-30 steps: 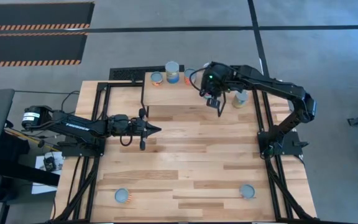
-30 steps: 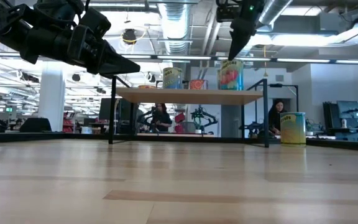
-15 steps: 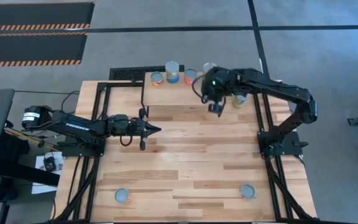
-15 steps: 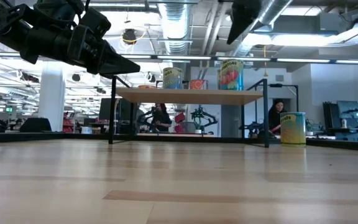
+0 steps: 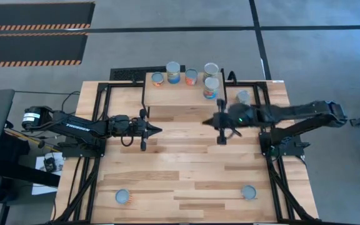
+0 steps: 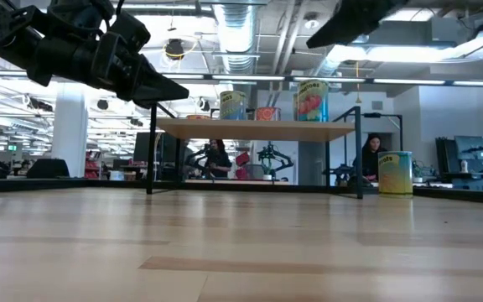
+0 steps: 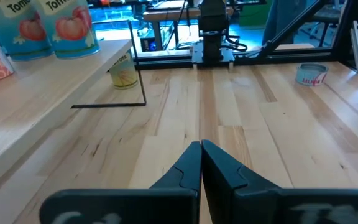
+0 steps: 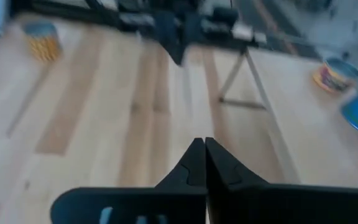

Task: Pick and place cans onto a shelf
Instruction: Put the yellow can on the shelf aligned with the orange can

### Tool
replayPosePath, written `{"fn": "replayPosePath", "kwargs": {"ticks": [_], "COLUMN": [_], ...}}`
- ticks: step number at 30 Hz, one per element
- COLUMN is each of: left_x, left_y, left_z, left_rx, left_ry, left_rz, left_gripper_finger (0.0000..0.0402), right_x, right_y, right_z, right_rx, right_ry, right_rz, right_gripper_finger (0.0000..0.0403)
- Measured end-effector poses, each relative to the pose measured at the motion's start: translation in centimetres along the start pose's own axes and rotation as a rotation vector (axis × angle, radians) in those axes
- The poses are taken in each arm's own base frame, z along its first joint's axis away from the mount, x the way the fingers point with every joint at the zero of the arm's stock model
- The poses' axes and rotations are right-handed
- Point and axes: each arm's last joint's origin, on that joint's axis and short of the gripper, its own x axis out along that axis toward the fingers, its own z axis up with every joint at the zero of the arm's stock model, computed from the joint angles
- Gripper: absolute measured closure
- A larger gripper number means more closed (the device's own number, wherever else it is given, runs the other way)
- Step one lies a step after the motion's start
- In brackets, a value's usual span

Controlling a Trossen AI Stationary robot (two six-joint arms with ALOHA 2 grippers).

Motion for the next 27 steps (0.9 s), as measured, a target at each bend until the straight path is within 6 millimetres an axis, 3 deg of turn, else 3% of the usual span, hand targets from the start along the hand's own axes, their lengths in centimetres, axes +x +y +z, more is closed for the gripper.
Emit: {"fn": "replayPosePath", "kwargs": {"ticks": [6, 13, 20, 27], "left_x": [0.2, 0.8, -0.3, -0.8], "left_y": [-0.5, -3.7, -7.3, -9.6], "left_z": [0.3, 2.9, 6.5, 7.9], "left_rx": [-0.022, -0.018, -0.115, -0.205], "left_ry": [0.030, 0.292, 0.438, 0.448], "left_rz": [-0.026, 0.025, 0.077, 0.157], "left_gripper_finger": [0.0400, 0.0400, 0.0400, 0.0400], "right_x": [0.8, 0.8, -0.3, -1.4], "right_y": [2.4, 2.5, 1.7, 1.8], "right_z": [-5.4, -9.9, -10.6, -10.8], "right_rx": [0.018, 0.031, 0.042, 0.018], "right_ry": [-0.256, -0.348, -0.396, -0.434], "right_rz": [0.019, -0.013, -0.027, -0.007], "right_gripper_finger": [0.0394, 0.0395, 0.0395, 0.0395]}}
